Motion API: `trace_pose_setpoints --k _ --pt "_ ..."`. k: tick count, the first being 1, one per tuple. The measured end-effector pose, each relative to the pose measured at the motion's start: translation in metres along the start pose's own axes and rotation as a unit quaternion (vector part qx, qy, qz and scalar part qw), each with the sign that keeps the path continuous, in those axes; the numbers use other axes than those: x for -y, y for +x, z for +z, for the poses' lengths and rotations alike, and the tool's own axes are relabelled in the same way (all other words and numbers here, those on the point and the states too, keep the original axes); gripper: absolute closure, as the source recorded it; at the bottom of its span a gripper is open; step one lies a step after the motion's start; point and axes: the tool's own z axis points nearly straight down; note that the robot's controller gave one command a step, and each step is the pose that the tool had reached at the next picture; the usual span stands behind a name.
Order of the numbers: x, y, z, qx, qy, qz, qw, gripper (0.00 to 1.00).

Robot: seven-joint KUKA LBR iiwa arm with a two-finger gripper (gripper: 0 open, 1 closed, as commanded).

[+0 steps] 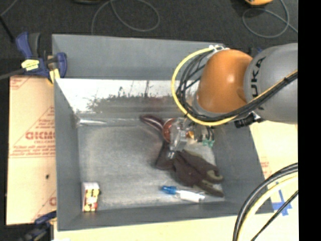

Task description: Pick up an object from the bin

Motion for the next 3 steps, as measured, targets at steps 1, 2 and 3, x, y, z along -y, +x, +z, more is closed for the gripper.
trace_pose_setpoints --k 1,2,3 --pt "-0.013 -0.002 -0.005 0.0014 0.001 0.003 1.0 1.0" --pt "-0.013 -0.014 -0.046 -0.0015 0.001 -0.007 1.0 1.0" --pt "-0.007 -0.012 -0.089 0.0024 0.001 -0.019 0.9998 1.0"
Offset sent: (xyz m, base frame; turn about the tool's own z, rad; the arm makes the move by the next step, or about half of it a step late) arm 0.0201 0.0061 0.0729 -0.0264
